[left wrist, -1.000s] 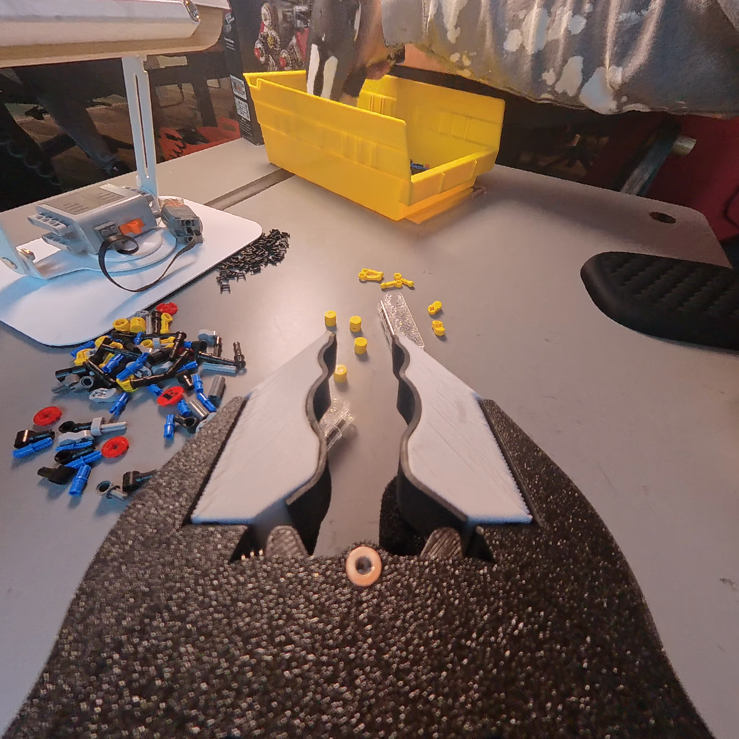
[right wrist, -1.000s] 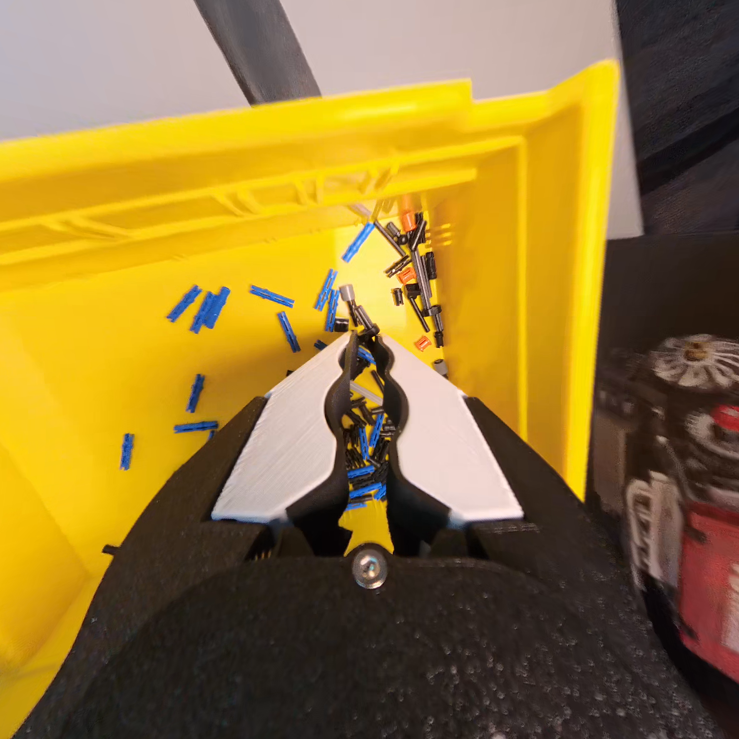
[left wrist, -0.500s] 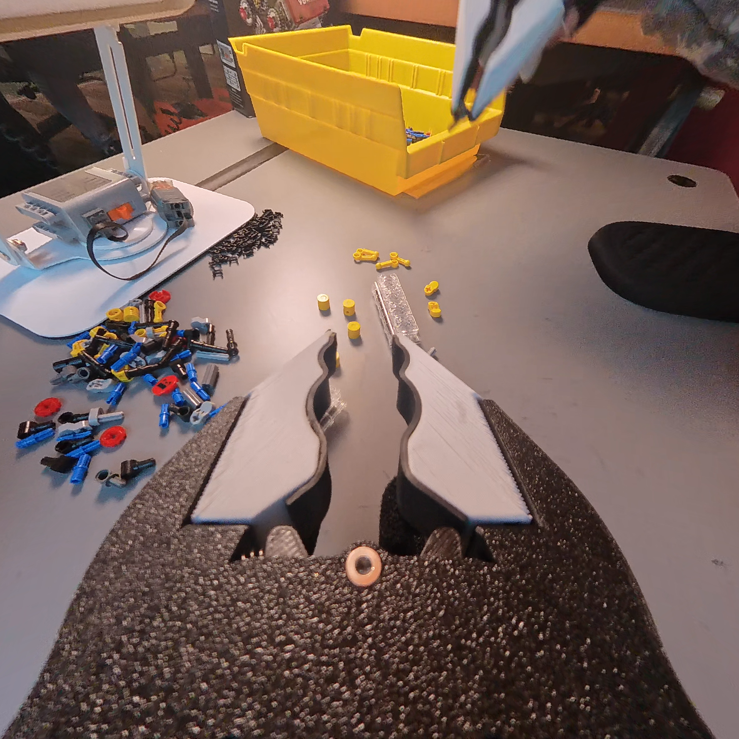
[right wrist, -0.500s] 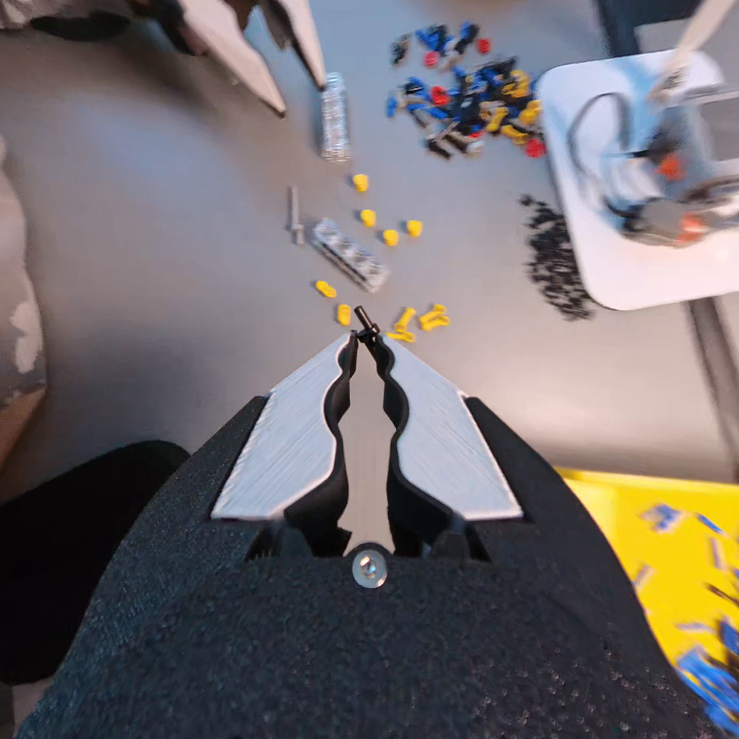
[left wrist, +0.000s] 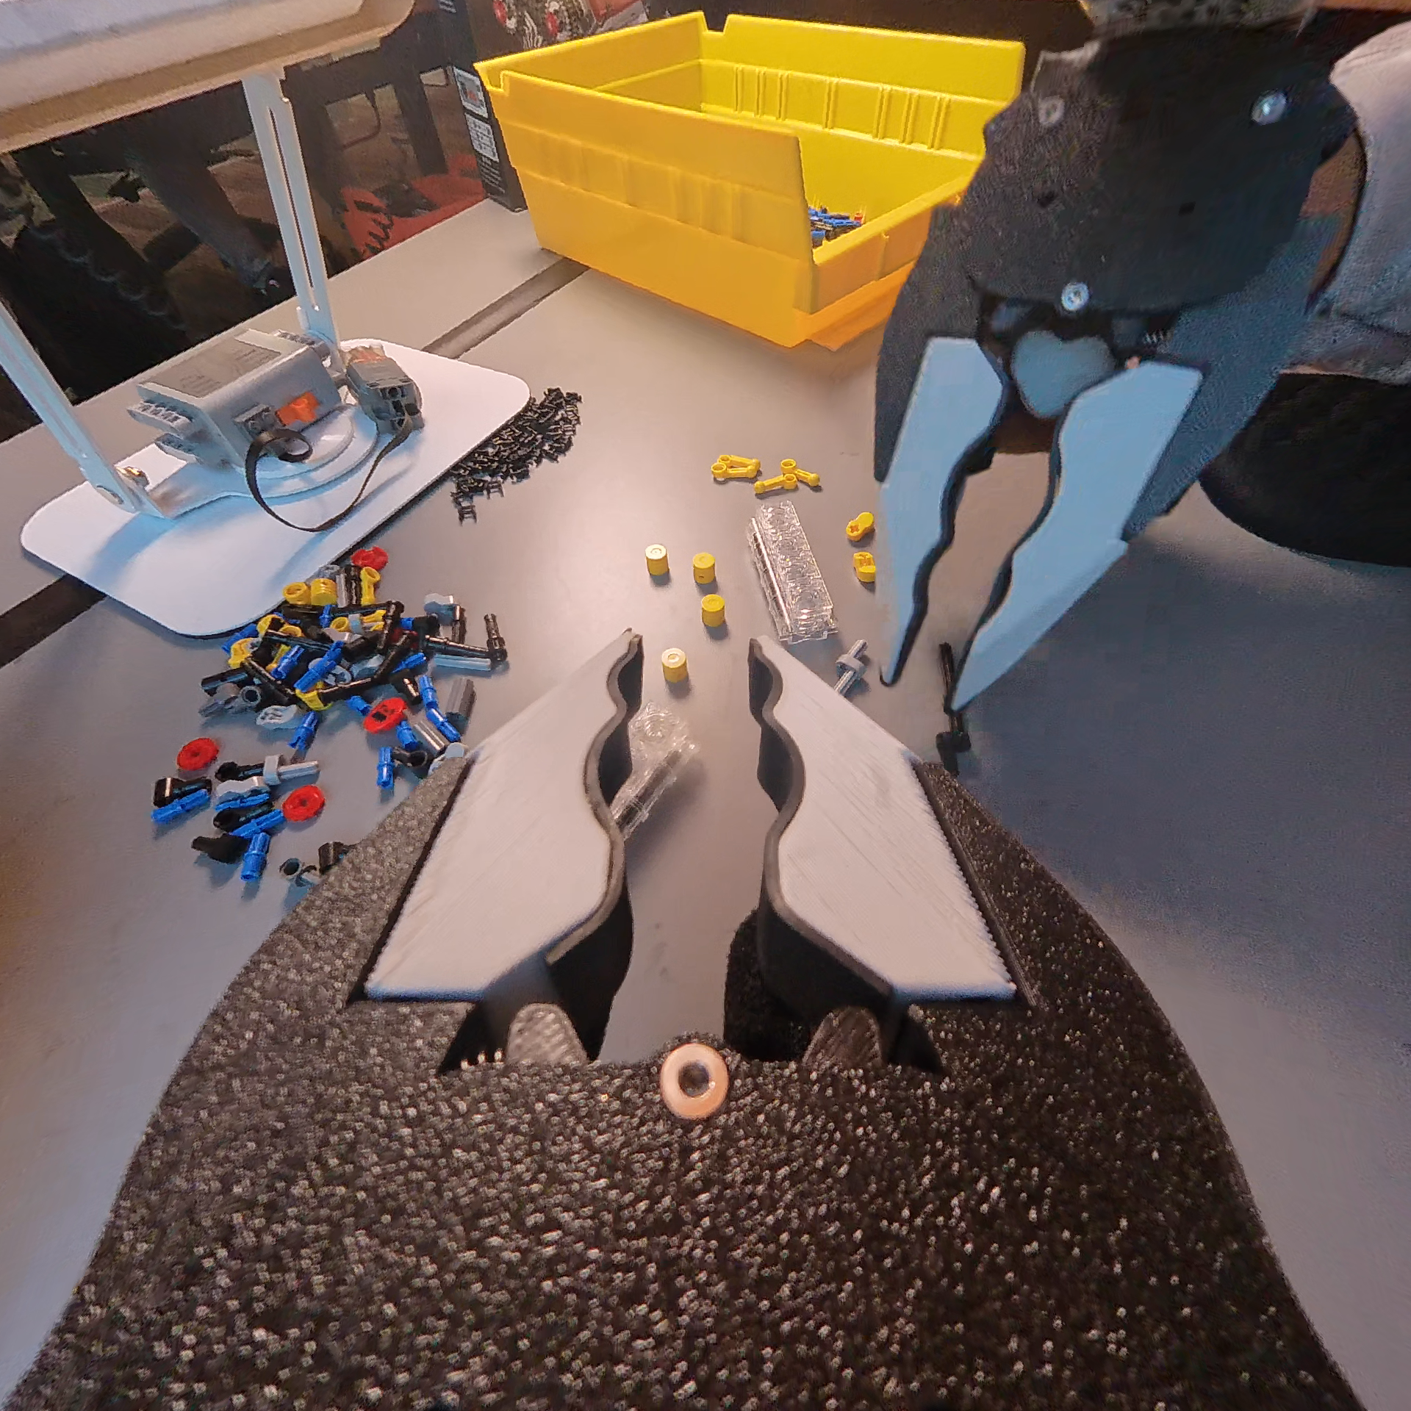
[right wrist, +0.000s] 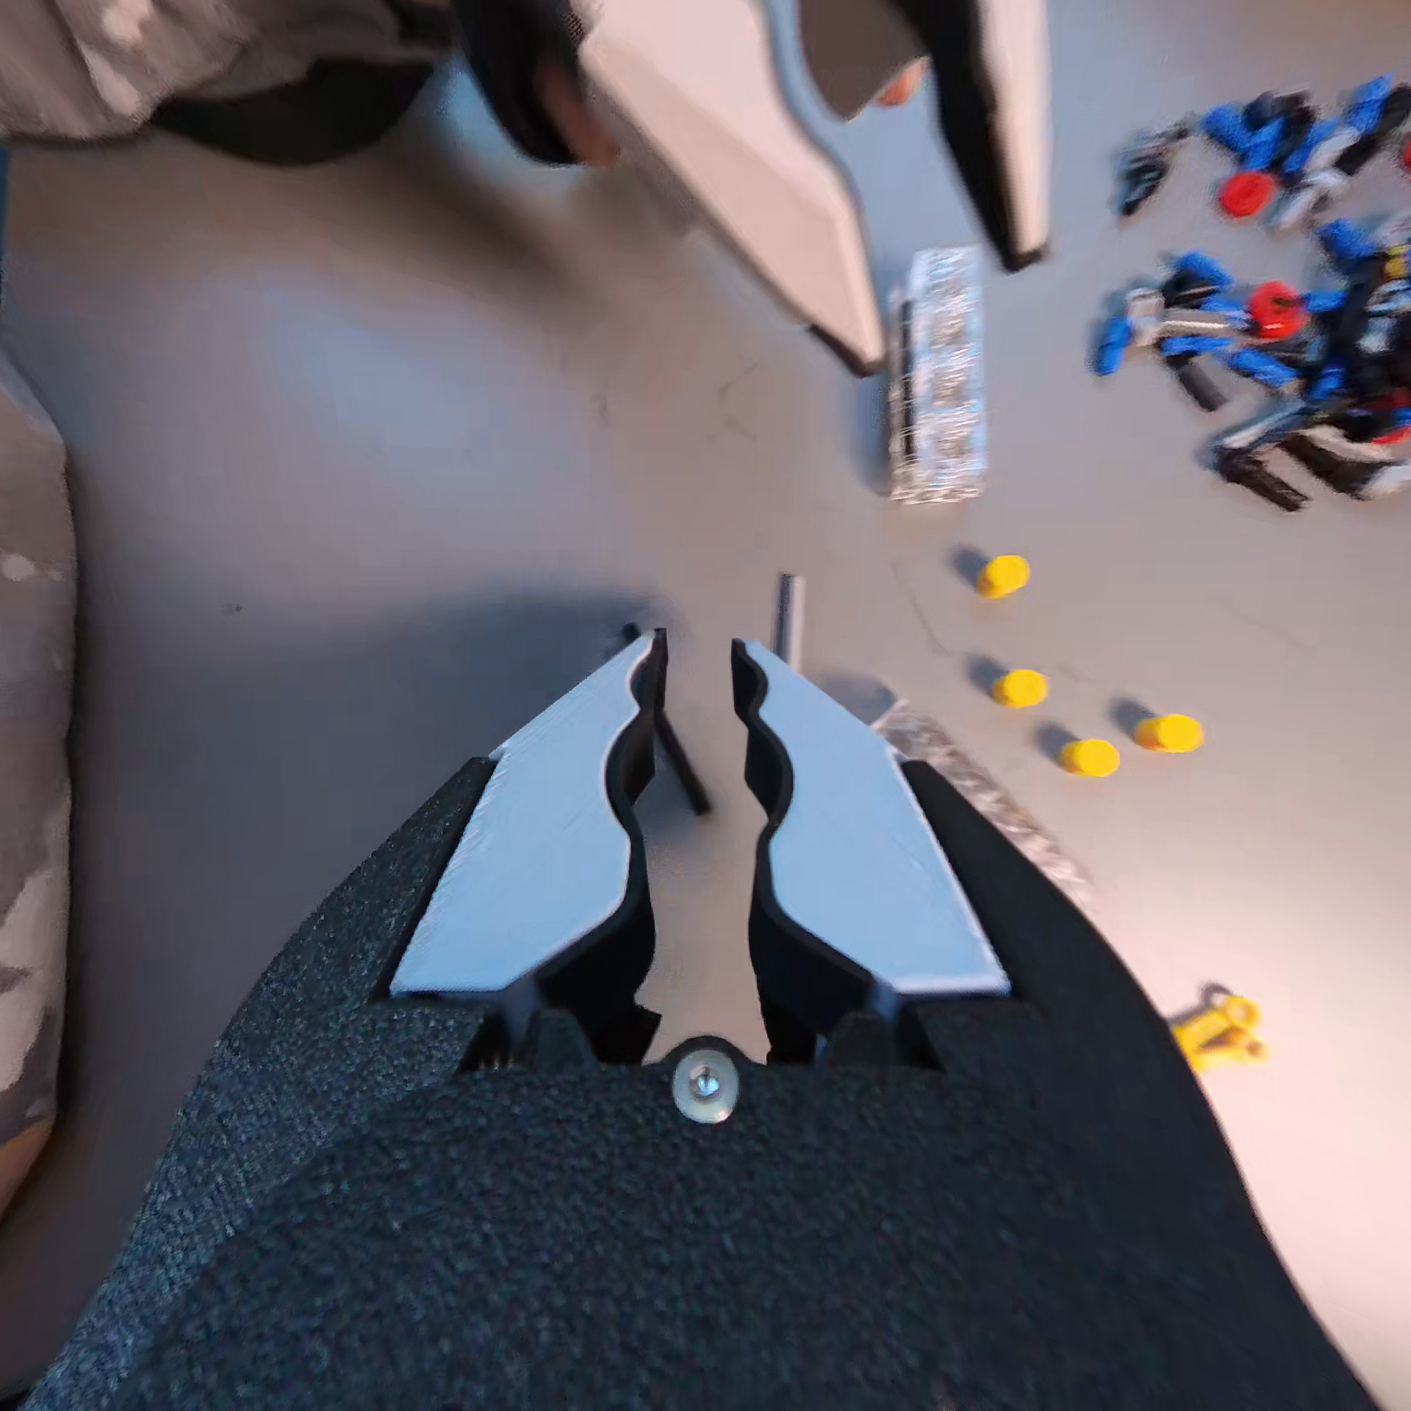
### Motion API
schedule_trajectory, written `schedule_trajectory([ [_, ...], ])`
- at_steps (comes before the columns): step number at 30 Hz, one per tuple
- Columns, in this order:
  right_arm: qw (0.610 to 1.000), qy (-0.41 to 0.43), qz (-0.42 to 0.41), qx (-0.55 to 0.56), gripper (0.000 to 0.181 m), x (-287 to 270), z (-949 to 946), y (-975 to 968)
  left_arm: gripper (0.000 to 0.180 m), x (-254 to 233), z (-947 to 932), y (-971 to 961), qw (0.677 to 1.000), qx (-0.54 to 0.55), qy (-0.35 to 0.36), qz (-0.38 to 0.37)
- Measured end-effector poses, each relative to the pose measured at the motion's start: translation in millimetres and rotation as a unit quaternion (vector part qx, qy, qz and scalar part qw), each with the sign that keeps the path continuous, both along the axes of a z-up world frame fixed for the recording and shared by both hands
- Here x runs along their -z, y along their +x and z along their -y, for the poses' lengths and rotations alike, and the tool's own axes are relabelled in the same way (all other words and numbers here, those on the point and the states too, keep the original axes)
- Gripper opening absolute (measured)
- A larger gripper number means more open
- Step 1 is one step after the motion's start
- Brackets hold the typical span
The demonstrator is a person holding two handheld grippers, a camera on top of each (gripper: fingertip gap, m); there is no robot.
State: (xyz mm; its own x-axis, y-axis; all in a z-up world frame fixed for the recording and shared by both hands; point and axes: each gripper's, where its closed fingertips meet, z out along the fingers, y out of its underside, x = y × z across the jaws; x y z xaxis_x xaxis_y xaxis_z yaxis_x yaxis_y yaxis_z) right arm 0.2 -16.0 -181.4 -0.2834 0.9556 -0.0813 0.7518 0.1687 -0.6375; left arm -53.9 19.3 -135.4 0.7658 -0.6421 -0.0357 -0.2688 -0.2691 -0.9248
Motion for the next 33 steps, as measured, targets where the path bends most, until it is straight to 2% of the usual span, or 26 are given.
schedule_trajectory([
  [6,0.998,0.056,0.04,0.011,0.016,16,-25,-2,0.025,-1,1,-2,1.0,0.0,0.003,-0.004],
  [8,0.996,0.077,0.047,0.005,0.004,21,-23,-3,0.025,-2,0,-3,1.0,-0.001,0.004,-0.005],
  [11,0.996,0.079,0.047,0.003,0.003,16,-26,-1,0.025,-2,0,-4,1.0,-0.003,0.005,-0.007],
  [15,0.995,0.073,-0.03,0.065,0.003,-41,-68,11,0.025,-4,1,-4,1.0,-0.002,0.007,-0.006],
  [19,0.966,0.136,-0.08,0.205,0.003,-119,-163,64,0.025,-5,2,-1,1.0,0.002,0.007,-0.005],
  [23,0.917,0.229,0.02,0.324,0.003,-135,-269,153,0.025,-3,3,2,1.0,0.006,0.006,-0.006],
  [27,0.89,0.213,0.143,0.377,0.003,-89,-339,218,0.025,0,3,4,1.0,0.008,0.003,-0.006],
  [30,0.881,0.208,0.175,0.388,0.006,-68,-370,232,0.025,2,1,4,1.0,0.004,0.002,-0.007],
  [33,0.88,0.195,0.163,0.402,0.013,-61,-400,225,0.025,5,0,3,1.0,0.001,-0.003,0.0],
])
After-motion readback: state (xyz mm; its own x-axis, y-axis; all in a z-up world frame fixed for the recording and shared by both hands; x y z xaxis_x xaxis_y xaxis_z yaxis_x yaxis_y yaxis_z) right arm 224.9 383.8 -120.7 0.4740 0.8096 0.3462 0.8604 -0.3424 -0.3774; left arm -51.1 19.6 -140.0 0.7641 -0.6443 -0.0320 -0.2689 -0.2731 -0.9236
